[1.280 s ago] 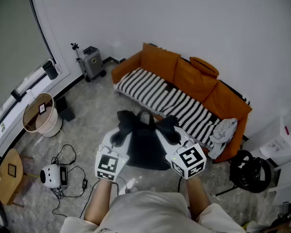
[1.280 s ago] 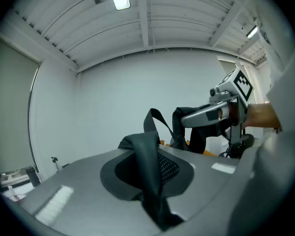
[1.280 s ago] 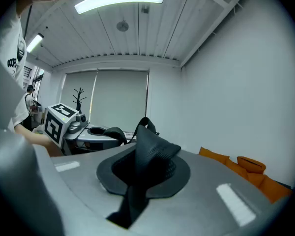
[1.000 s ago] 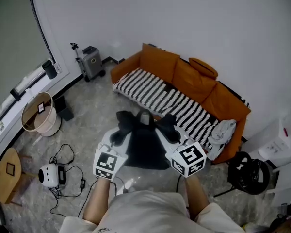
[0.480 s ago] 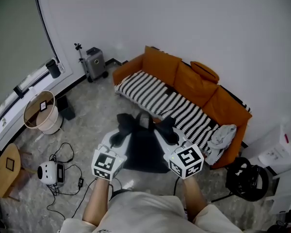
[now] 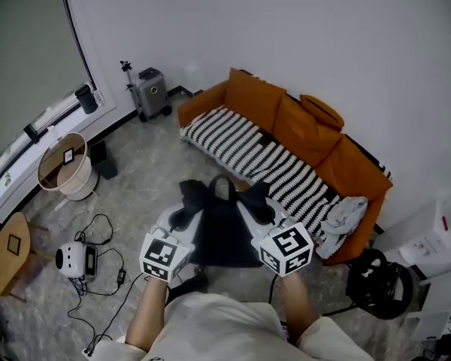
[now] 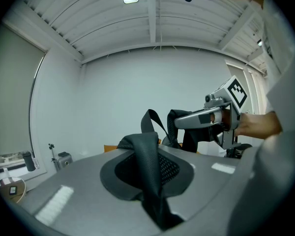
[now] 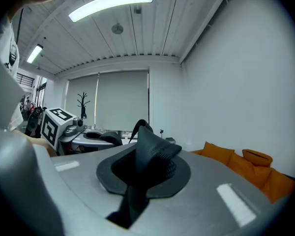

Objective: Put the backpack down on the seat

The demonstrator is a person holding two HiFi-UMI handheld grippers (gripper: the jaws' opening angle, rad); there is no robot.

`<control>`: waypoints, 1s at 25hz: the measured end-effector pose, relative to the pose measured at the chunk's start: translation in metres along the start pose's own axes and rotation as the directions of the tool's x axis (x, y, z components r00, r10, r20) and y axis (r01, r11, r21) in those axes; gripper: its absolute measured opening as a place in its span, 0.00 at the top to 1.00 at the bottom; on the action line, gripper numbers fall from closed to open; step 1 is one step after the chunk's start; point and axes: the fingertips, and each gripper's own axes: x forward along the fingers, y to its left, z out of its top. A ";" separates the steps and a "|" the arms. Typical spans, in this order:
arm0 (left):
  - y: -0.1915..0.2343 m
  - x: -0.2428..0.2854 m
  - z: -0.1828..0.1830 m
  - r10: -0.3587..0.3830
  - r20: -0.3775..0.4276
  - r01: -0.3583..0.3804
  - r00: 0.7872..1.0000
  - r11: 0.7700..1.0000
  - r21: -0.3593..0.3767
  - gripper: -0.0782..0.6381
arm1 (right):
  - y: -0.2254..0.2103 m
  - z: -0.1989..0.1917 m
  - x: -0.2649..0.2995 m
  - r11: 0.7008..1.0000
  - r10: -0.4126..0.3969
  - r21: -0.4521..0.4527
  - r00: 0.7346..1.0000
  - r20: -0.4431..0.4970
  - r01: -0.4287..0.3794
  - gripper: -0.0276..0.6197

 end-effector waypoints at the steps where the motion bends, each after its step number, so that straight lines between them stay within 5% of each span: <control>1: 0.001 0.002 -0.001 0.002 -0.002 -0.002 1.000 1.000 -0.002 0.84 | -0.002 -0.001 0.001 1.000 0.004 0.004 1.000 0.000 -0.004 0.91; 13: 0.052 0.052 -0.009 -0.031 0.025 0.033 0.999 0.994 -0.101 0.84 | -0.038 0.002 0.053 1.000 0.013 -0.005 1.000 -0.009 -0.013 0.91; 25: 0.139 0.141 -0.009 -0.039 0.011 0.040 0.999 0.995 -0.087 0.84 | -0.107 0.018 0.147 1.000 0.004 -0.007 1.000 -0.030 -0.005 0.91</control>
